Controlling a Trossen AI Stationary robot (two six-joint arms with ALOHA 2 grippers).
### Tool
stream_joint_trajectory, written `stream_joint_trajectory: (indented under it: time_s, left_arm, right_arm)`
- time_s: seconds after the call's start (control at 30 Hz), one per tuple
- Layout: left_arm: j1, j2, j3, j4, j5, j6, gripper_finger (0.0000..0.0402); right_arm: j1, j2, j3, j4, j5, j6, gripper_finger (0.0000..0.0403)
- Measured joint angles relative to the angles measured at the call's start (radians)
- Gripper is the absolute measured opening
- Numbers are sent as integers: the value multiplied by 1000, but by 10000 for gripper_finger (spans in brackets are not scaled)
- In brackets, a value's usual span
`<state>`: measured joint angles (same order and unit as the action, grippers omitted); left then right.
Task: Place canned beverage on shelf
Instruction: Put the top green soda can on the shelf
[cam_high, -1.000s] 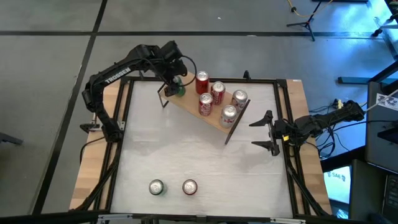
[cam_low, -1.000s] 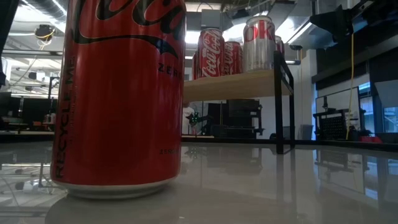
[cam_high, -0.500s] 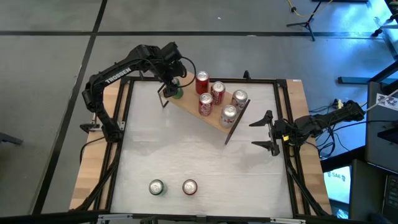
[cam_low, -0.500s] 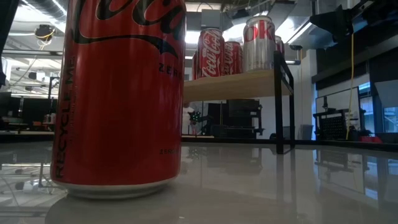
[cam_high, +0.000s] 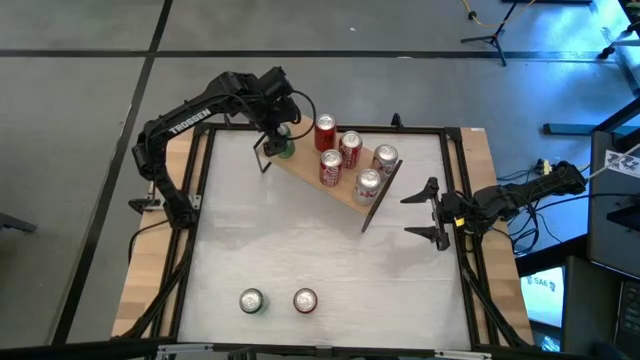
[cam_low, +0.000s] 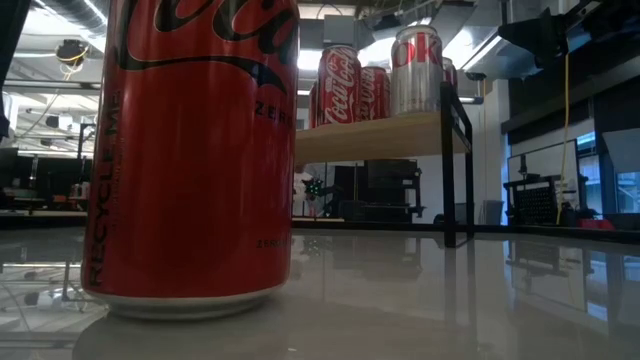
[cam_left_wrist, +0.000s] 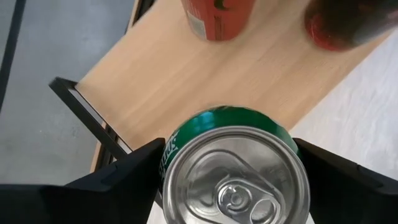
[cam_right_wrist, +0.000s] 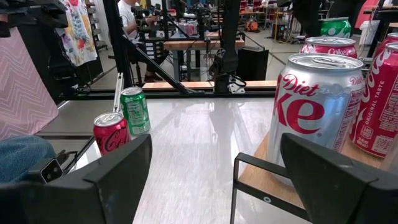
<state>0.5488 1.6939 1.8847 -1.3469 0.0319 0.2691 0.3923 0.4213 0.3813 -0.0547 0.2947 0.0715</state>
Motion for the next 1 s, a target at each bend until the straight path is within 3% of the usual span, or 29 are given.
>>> stream_joint_trajectory:
  time_s: [1.0]
  left_arm:
    - [-16, 63, 1, 79, -14, -32, 322]
  right_arm:
    - [0, 0, 0, -24, 0, 0, 349]
